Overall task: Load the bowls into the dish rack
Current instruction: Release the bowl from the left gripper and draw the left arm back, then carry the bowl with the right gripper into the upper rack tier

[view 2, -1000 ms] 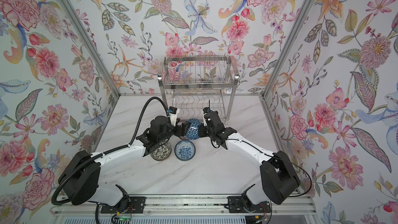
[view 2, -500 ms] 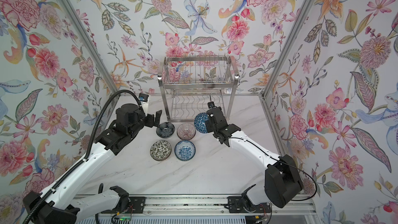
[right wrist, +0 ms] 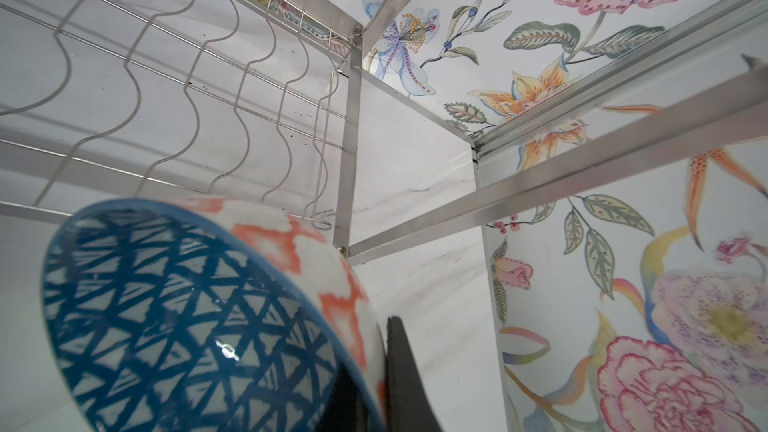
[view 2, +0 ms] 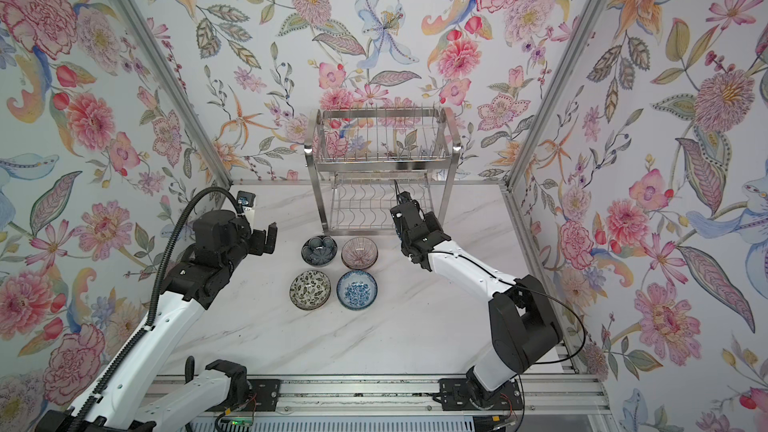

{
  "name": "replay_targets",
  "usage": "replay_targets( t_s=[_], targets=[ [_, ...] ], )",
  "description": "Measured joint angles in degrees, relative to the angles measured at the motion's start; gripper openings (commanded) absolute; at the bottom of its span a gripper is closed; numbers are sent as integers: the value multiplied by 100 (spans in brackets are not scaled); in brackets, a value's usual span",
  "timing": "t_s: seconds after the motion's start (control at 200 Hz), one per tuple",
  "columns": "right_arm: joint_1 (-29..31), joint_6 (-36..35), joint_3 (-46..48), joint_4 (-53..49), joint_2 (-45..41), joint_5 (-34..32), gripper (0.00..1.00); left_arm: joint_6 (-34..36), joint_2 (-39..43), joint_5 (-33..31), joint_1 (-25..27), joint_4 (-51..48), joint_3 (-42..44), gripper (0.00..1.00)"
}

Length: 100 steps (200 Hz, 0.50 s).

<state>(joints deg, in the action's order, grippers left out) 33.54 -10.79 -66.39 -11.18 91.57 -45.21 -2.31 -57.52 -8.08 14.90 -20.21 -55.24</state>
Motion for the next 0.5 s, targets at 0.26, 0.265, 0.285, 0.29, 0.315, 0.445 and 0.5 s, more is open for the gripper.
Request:
replay_targets(
  t_s=[0.26, 0.265, 0.285, 0.29, 0.315, 0.445, 0.5],
  targets=[
    [-33, -868, -450, 588, 568, -651, 0, 15, -46, 341, -168, 275, 278, 99],
    [-33, -894, -461, 614, 586, -667, 0, 15, -48, 343, -170, 280, 278, 99],
    [-33, -986, -496, 708, 658, -710, 0, 13, -50, 372, -190, 306, 282, 99],
    [-33, -1001, -503, 726, 667, -715, 0, 13, -50, 382, -197, 317, 284, 99],
    [-33, -1119, -542, 848, 758, -772, 0, -2, -52, 431, -221, 354, 293, 99],
    [-31, -1788, -734, 1582, 1290, -1043, 0, -9, -57, 610, -302, 483, 369, 99],
    [-33, -2079, -817, 1902, 1515, -1139, 0, -9, -57, 643, -302, 498, 391, 99]
  ],
)
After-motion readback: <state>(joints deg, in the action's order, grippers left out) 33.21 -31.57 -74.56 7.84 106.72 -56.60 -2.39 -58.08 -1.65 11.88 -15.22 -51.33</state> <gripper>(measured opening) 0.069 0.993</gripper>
